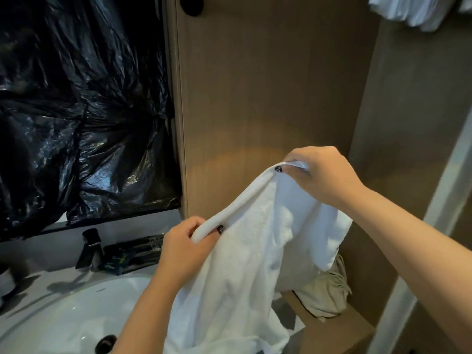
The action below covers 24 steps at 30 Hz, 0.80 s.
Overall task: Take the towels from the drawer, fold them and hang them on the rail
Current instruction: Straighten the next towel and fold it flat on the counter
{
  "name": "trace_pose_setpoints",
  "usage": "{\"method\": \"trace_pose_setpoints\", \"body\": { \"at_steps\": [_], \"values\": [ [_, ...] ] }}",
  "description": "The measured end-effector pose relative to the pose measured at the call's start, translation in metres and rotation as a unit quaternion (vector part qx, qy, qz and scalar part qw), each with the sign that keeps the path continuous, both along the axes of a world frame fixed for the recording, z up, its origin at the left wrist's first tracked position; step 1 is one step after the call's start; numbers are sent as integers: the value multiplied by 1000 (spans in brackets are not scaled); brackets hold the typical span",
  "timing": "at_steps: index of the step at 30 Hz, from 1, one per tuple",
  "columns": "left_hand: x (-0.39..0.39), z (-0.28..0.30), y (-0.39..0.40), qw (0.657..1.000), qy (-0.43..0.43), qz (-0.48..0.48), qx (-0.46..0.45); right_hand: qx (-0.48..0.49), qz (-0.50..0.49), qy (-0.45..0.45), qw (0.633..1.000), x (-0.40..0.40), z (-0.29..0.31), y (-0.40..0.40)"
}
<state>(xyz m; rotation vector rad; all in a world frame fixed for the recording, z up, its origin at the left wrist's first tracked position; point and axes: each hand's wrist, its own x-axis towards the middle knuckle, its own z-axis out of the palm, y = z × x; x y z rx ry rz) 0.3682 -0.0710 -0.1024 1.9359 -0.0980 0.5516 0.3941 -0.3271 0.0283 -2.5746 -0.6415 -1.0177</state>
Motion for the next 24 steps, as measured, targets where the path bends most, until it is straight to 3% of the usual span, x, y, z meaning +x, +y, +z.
{"method": "trace_pose_setpoints", "body": {
  "at_steps": [4,8,13,16,18,20,24],
  "values": [
    [-28,-20,-21,998,54,-39,-12,49,-15,47,998,-19,-13,-32],
    [-68,-28,-43,997,50,-47,-26,59,18,173,983,-43,-42,-47],
    [-122,-31,-64,997,39,-58,-27,-32,139,384,912,-81,-102,-36],
    [-147,-35,-76,995,61,-78,-11,-24,220,442,869,-104,-140,-19],
    [-158,-38,-81,995,58,-74,22,17,258,444,858,-118,-162,-10],
    [-166,-42,-82,996,62,-65,26,57,234,412,879,-127,-180,-7],
    [-177,-57,-74,994,89,-44,-41,115,181,359,908,-135,-186,-14]
  ]
}}
